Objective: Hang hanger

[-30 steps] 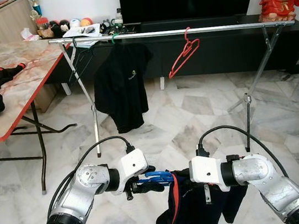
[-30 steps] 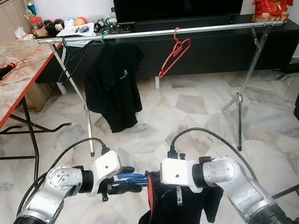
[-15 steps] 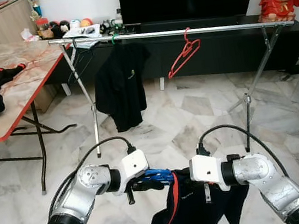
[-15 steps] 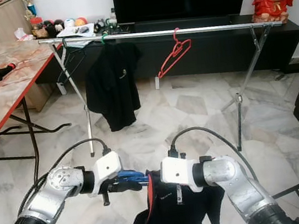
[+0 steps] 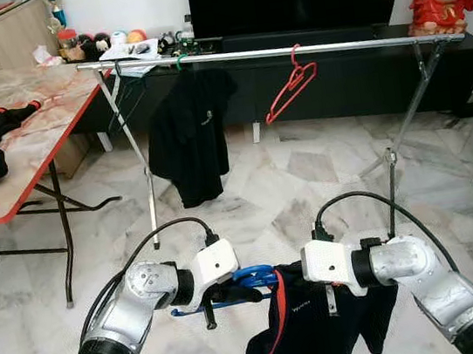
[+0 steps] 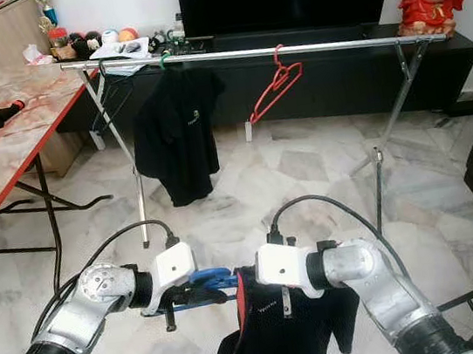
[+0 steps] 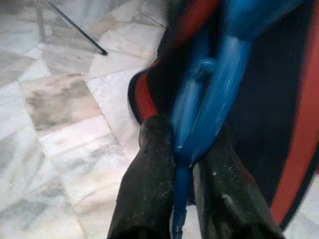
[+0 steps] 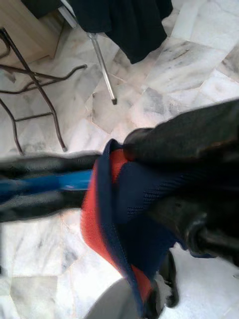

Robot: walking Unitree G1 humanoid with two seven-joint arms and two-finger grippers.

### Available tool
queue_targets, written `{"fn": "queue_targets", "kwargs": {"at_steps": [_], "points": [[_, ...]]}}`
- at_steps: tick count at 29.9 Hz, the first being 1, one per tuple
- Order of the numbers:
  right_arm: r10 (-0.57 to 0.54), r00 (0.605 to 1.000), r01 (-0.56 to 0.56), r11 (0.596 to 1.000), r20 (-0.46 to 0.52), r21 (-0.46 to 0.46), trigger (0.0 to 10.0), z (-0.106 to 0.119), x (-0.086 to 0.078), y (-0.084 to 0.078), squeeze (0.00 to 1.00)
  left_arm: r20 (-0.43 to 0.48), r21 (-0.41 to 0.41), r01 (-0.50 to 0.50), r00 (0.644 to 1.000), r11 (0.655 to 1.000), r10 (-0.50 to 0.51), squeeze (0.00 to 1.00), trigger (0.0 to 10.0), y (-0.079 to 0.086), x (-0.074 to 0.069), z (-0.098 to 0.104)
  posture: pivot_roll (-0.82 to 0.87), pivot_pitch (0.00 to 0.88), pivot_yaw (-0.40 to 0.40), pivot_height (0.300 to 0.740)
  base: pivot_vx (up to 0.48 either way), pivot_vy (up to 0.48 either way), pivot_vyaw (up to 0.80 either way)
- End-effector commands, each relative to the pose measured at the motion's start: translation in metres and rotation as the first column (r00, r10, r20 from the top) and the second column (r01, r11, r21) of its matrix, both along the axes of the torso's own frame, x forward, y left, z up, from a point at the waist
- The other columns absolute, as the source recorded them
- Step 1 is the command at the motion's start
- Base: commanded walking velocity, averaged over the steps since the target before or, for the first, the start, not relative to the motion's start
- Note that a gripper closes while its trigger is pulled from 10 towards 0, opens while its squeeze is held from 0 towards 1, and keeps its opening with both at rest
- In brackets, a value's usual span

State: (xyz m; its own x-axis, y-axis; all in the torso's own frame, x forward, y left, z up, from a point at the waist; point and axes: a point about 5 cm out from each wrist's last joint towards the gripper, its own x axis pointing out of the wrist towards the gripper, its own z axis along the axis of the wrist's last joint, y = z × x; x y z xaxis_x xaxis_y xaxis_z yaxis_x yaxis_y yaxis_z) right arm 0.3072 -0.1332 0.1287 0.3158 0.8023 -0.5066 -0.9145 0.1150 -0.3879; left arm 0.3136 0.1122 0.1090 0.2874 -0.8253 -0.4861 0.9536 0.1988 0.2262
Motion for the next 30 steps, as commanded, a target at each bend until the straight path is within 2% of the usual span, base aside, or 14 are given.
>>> {"fn": "queue_targets", "kwargs": {"at_steps": [1, 4, 5, 6, 7, 9, 10, 14, 20, 25, 30], "points": [[0.048, 0.999, -0.048, 0.998, 0.016, 0.037, 10.0, 0.01, -0.001, 0.006, 1.0, 0.025, -0.042, -0.041, 0.999, 0.998, 0.042, 0.0, 0.0, 0.002, 0.004, 0.008, -0.01, 0.018, -0.024, 0.74, 0.0, 0.0, 0.0], [0.033, 0.999, -0.035, 0.998, 0.022, 0.054, 10.0, 0.012, 0.001, 0.006, 1.0, 0.025, -0.044, -0.042, 0.999, 0.998, 0.043, 0.0, 0.0, 0.001, 0.004, 0.008, -0.01, 0.018, -0.024, 0.74, 0.0, 0.0, 0.0], [0.029, 0.999, -0.03, 0.997, 0.023, 0.067, 10.0, 0.013, 0.001, 0.006, 0.96, 0.025, -0.046, -0.043, 0.999, 0.998, 0.044, 0.0, 0.0, 0.001, 0.004, 0.008, -0.02, 0.02, -0.026, 0.74, 0.0, 0.0, 0.0], [0.025, 1.0, -0.026, 0.996, 0.017, 0.085, 10.0, 0.014, 0.001, 0.006, 0.53, 0.024, -0.048, -0.044, 0.999, 0.998, 0.046, 0.0, 0.0, 0.001, 0.005, 0.008, -0.02, 0.021, -0.026, 0.74, 0.0, 0.0, 0.0], [0.022, 1.0, -0.022, 0.994, 0.009, 0.109, 10.0, 0.015, 0.001, 0.006, 0.21, 0.024, -0.049, -0.045, 0.999, 0.998, 0.046, 0.0, 0.0, 0.001, 0.005, 0.008, -0.02, 0.021, -0.026, 0.74, 0.0, 0.0, 0.0], [0.019, 1.0, -0.019, 0.991, -0.002, 0.135, 10.0, 0.016, 0.001, 0.006, 0.21, 0.024, -0.05, -0.046, 0.999, 0.998, 0.047, 0.0, 0.0, 0.001, 0.005, 0.008, -0.02, 0.021, -0.026, 0.74, 0.0, 0.0, 0.0], [0.015, 1.0, -0.011, 0.986, -0.019, 0.166, 10.0, 0.016, 0.0, 0.006, 0.0, 0.024, -0.051, -0.046, 0.999, 0.998, 0.047, 0.0, 0.0, 0.001, 0.005, 0.008, -0.02, 0.023, -0.029, 0.74, 0.0, 0.0, 0.0], [-0.003, 0.998, 0.018, 0.971, -0.064, 0.239, 10.0, 0.016, -0.001, 0.005, 0.0, 0.022, -0.053, -0.047, 0.999, 0.997, 0.049, 0.0, 0.0, 0.001, 0.005, 0.008, -0.01, 0.025, -0.029, 0.74, 0.0, 0.0, 0.0], [-0.034, 0.997, 0.048, 0.975, -0.07, 0.219, 10.0, 0.01, -0.001, -0.001, 0.0, 0.022, -0.051, -0.049, 0.999, 0.997, 0.05, 0.0, 0.0, 0.001, 0.005, 0.008, -0.01, 0.027, -0.028, 0.74, 0.0, 0.0, 0.0], [-0.139, 0.99, 0.141, 0.966, -0.025, 0.215, 10.0, 0.017, 0.007, -0.018, 0.0, 0.021, -0.048, -0.051, 0.998, 0.998, 0.052, 0.0, 0.0, 0.003, 0.004, 0.007, -0.01, 0.028, -0.025, 0.74, 0.0, 0.0, 0.0], [-0.225, 0.974, 0.222, 0.955, -0.007, 0.196, 10.0, 0.025, 0.006, -0.051, 0.0, 0.01, -0.047, -0.052, 0.999, 0.998, 0.053, 0.0, 0.0, 0.009, 0.003, 0.008, -0.02, 0.031, -0.023, 0.74, 0.0, 0.0, 0.0]]}}
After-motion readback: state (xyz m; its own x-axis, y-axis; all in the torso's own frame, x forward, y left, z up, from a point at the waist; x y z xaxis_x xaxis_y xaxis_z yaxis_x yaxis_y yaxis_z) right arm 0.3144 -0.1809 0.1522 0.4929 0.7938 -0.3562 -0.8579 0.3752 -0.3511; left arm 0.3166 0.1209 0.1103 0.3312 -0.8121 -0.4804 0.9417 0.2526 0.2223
